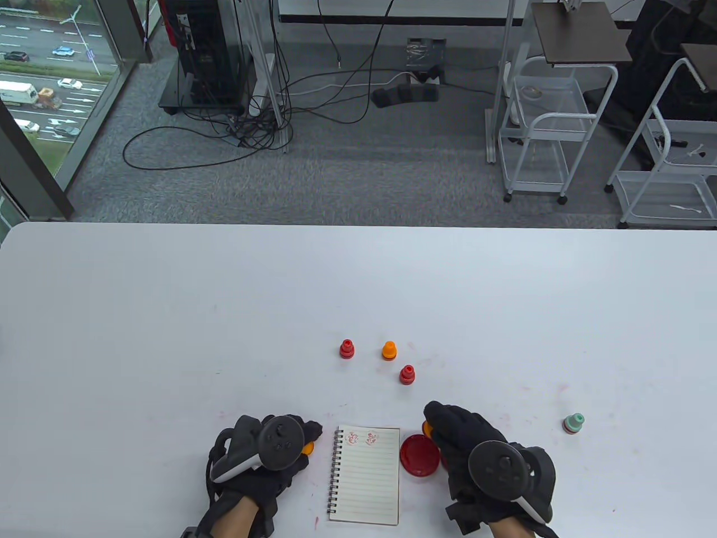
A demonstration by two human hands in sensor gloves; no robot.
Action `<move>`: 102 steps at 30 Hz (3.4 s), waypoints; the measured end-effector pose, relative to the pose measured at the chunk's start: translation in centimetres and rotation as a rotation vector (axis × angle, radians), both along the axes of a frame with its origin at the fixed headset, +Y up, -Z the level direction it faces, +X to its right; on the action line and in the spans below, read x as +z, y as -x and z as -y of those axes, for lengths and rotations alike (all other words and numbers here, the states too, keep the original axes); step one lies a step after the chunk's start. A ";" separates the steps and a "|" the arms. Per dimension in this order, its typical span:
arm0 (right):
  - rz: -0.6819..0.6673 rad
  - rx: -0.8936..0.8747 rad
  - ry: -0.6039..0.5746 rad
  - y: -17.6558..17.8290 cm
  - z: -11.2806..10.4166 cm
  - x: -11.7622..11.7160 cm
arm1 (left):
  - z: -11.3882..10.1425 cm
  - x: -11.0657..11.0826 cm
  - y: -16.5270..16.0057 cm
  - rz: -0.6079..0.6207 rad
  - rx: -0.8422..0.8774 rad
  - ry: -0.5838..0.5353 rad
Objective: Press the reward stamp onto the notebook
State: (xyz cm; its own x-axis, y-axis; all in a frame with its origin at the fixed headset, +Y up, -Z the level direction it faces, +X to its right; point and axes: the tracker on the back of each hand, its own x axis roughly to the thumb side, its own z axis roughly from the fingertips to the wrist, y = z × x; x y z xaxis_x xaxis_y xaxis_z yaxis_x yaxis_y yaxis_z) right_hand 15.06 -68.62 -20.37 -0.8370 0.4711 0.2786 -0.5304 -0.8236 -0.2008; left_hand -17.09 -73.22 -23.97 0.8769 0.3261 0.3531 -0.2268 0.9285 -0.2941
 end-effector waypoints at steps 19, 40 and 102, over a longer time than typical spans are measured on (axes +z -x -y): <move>-0.117 -0.117 -0.021 2.2 -1.0 1.0 | -2.0 1.0 -1.5 0.065 0.376 -0.049; -0.301 -0.200 0.019 5.6 -0.4 1.7 | -2.6 2.4 -5.1 0.176 0.394 -0.108; 0.398 0.229 0.099 -19.6 -4.2 -1.5 | -4.0 1.3 2.2 0.021 0.116 -0.183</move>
State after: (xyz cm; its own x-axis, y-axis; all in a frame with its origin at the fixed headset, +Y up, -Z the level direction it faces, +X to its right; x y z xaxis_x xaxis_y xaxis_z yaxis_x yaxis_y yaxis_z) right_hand 34.71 -64.39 -21.85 -0.9552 0.2696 -0.1217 -0.2303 -0.9360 -0.2661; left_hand -19.34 -69.25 -22.65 0.8288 0.3533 0.4339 -0.3309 0.9348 -0.1290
